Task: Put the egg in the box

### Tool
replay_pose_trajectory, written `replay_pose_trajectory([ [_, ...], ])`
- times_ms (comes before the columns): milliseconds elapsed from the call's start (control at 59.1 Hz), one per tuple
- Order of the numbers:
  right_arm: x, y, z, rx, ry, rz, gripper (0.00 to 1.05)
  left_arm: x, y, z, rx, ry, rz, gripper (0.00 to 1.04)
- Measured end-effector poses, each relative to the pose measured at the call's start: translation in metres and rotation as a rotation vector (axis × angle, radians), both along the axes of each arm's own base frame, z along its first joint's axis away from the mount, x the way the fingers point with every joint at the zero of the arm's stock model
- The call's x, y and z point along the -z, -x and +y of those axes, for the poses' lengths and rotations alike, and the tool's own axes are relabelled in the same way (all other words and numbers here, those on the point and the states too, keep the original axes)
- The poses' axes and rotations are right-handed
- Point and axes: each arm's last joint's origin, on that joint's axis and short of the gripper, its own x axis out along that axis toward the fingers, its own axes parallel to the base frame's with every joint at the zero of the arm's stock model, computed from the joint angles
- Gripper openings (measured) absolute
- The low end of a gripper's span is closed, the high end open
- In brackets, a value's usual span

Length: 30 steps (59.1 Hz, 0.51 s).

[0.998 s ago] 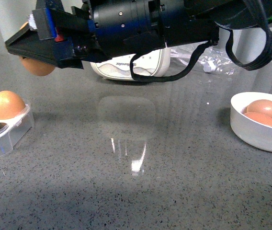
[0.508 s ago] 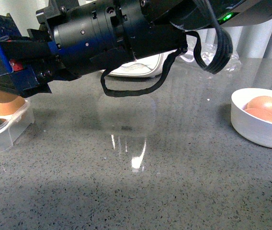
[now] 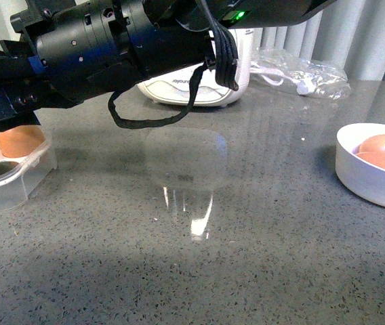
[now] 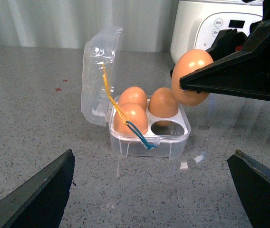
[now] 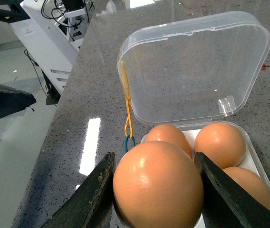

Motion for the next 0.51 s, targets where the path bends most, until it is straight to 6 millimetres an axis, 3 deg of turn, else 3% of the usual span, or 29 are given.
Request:
replay_pose_trajectory([
  [508, 0.011, -0.003, 0.01, -0.006, 0.033, -0.01, 0.42, 0.0, 0.0, 0.0, 0.0, 0.0, 0.0, 0.98],
])
